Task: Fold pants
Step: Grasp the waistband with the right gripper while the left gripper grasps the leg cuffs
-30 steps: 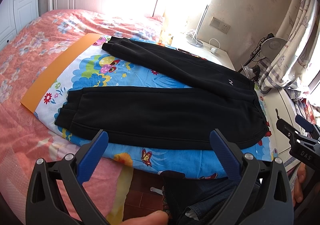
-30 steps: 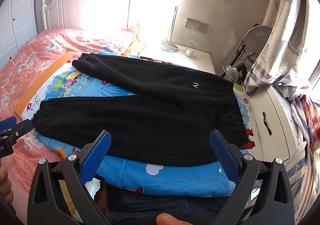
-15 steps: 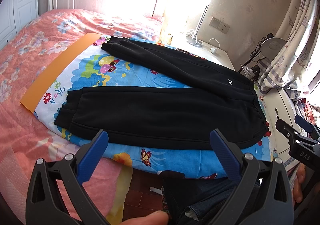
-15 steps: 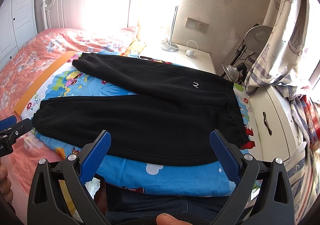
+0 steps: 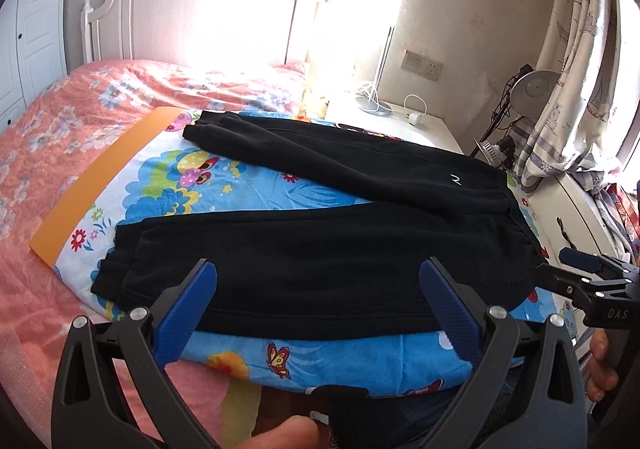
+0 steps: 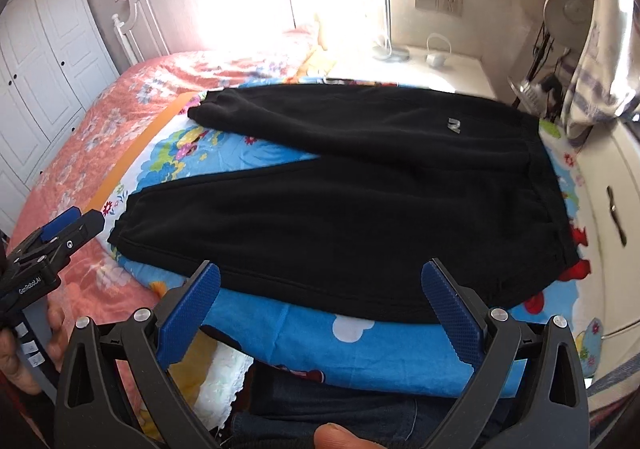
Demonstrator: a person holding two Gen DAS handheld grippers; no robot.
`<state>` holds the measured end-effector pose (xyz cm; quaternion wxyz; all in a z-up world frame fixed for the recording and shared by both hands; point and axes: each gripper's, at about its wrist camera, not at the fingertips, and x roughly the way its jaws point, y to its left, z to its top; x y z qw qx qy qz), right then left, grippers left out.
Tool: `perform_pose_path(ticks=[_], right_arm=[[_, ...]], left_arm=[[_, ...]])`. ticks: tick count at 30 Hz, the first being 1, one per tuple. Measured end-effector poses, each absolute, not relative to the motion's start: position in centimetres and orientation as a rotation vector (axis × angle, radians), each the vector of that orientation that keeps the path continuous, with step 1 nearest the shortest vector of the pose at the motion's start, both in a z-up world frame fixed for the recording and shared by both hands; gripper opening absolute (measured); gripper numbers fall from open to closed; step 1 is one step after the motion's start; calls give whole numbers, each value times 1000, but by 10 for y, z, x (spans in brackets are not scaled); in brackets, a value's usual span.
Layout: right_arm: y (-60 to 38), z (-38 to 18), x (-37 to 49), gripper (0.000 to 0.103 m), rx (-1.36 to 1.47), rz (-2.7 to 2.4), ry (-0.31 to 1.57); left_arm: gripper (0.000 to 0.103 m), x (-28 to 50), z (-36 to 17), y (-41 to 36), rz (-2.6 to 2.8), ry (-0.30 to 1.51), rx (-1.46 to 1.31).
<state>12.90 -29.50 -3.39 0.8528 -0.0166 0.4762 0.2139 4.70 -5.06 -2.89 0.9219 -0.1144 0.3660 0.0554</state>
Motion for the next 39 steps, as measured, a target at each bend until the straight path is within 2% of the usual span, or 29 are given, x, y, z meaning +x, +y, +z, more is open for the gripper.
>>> perform_pose_path(ticks=[5, 9, 17, 20, 22, 24, 26, 28, 29, 30, 32, 35, 39], right_arm=[[-374, -92, 204, 98, 19, 346, 1097], [-448, -97, 308, 98, 131, 327, 1134], [-459, -108, 516, 97, -354, 297, 1196], [-449, -119, 562, 97, -413, 334, 1185], [-440, -130, 584, 93, -392, 381, 1218], [-431, -145, 602, 81, -402, 404, 1256], [-427, -161, 617, 75, -431, 407, 1286], [-424, -175, 623, 61, -437, 431, 1325], [-423, -179, 624, 48, -445, 441, 1336], [-423, -181, 622, 28, -444, 456, 1342], [-424, -171, 613, 15, -415, 491, 1317], [-425, -129, 572, 13, -425, 542, 1165], [-444, -77, 483, 12, -331, 590, 985]], left_arm=[[101, 127, -85, -95, -92, 957, -377], [101, 173, -115, -133, -182, 1027, -411], [101, 209, -155, -118, -140, 1109, -543], [101, 200, -162, -97, -48, 1130, -554], [101, 188, -164, -79, 15, 1141, -573], [101, 177, -166, -65, 69, 1147, -609], [101, 166, -168, -54, 120, 1147, -635], [101, 161, -169, -46, 157, 1149, -643], [101, 162, -168, -44, 167, 1148, -643], [101, 163, -170, -40, 168, 1146, -641], [101, 176, -167, -39, 143, 1143, -635], [101, 207, -158, -45, 61, 1104, -629], [99, 262, -153, -43, -64, 1028, -751]])
